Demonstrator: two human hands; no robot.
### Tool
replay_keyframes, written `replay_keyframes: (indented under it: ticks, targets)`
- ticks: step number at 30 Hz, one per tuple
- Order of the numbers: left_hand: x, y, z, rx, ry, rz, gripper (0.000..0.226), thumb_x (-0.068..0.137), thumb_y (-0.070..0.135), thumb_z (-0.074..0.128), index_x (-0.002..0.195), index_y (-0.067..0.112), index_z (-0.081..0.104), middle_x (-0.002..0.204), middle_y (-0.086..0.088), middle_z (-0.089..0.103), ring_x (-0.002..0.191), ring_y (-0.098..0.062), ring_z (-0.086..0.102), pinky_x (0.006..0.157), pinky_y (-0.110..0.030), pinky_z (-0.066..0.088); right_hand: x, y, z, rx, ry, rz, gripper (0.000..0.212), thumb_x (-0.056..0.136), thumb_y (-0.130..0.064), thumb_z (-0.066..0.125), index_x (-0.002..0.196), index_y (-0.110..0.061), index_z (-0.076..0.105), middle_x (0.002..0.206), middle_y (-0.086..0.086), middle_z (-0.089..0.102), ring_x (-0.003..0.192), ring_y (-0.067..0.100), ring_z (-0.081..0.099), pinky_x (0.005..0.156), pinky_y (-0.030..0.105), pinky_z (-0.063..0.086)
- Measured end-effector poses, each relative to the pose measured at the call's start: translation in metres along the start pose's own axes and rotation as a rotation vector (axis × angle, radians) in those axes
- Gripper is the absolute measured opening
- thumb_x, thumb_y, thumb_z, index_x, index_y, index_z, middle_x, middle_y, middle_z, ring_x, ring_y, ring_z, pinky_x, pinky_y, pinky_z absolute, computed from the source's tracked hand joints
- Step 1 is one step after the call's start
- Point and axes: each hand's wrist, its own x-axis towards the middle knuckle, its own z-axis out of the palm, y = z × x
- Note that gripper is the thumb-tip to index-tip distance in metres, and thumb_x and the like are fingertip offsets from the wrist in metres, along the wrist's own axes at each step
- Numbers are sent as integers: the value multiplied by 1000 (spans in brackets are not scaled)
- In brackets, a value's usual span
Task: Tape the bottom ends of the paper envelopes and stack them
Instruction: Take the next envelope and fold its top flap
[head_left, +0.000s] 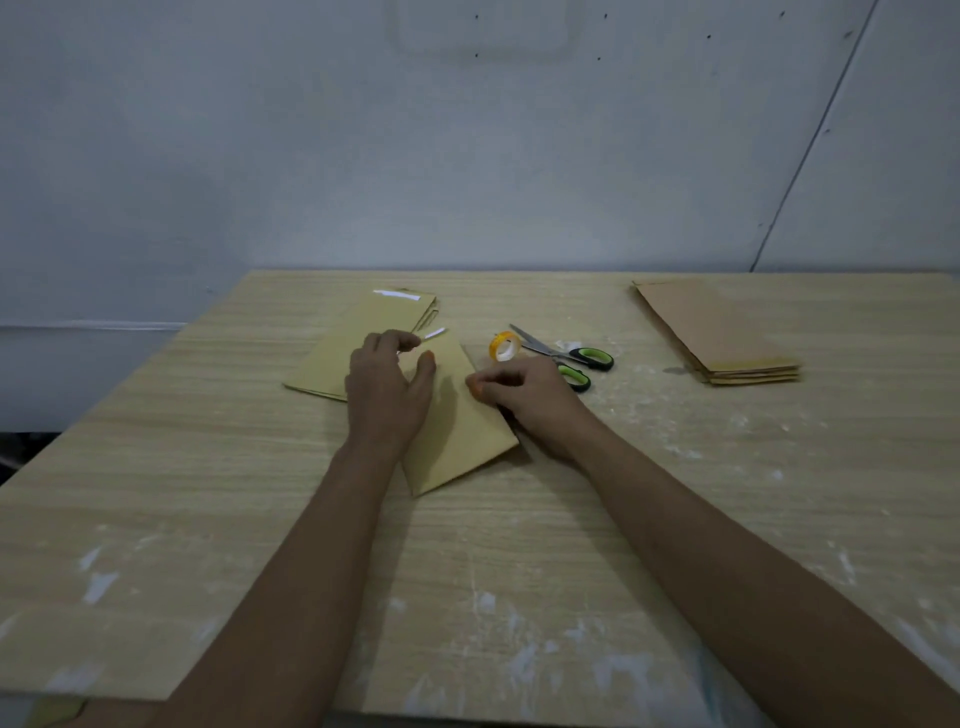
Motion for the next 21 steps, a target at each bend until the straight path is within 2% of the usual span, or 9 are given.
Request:
replay_keyframes:
  ticks: [3, 6, 9, 12, 13, 17, 21]
  targets:
    - [-2, -2, 2, 200, -110, -152, 33, 90, 31, 65, 119, 16, 63, 122, -12, 57, 117, -36, 48, 92, -45, 40, -6, 0, -10, -55, -24, 25, 16, 83, 2, 71, 93, -9, 75, 79, 0, 67, 70, 6, 61, 70, 23, 52]
    - [-3, -1, 3, 285, -204, -187, 41, 93, 36, 62, 131, 19, 58, 134, -10, 52, 127, -34, 41, 100, -45, 34, -14, -5, -19, 26, -113, 99, 33, 82, 11, 63, 107, -9, 71, 81, 0, 55, 60, 3, 56, 58, 17, 47]
    - [-4, 0, 5, 307, -257, -173, 43, 97, 40, 57, 134, 19, 57, 139, -8, 51, 129, -34, 39, 103, -45, 30, -22, -10, -27, 98, -209, 170, 44, 84, 13, 58, 119, -11, 67, 91, 4, 66, 67, 7, 64, 60, 20, 50]
    - [-8, 5, 7, 311, -300, -163, 44, 100, 43, 50, 135, 18, 57, 141, -9, 50, 130, -35, 37, 105, -45, 28, -29, -10, -33, 71, -223, 179, 40, 85, 12, 58, 118, -8, 69, 67, -3, 66, 56, 4, 60, 53, 17, 47]
    - [-9, 6, 8, 314, -315, -159, 43, 101, 43, 48, 135, 17, 57, 142, -8, 49, 131, -35, 36, 106, -45, 27, -30, -9, -36, 55, -213, 158, 36, 86, 10, 60, 115, -8, 71, 64, -3, 64, 55, 4, 58, 52, 17, 46]
    - [-11, 8, 10, 317, -356, -143, 38, 102, 42, 45, 127, 20, 63, 139, -6, 51, 129, -34, 36, 105, -45, 25, -32, -4, -48, -23, -160, 81, 21, 85, -4, 72, 104, -11, 77, 82, 0, 70, 72, 7, 65, 63, 19, 51]
    - [-10, 9, 10, 265, -333, -162, 27, 101, 37, 49, 113, 18, 64, 129, -4, 57, 125, -30, 42, 103, -43, 25, -31, -1, -49, -56, -147, 32, 21, 84, 0, 71, 100, -13, 76, 87, 0, 63, 77, 8, 61, 68, 21, 50]
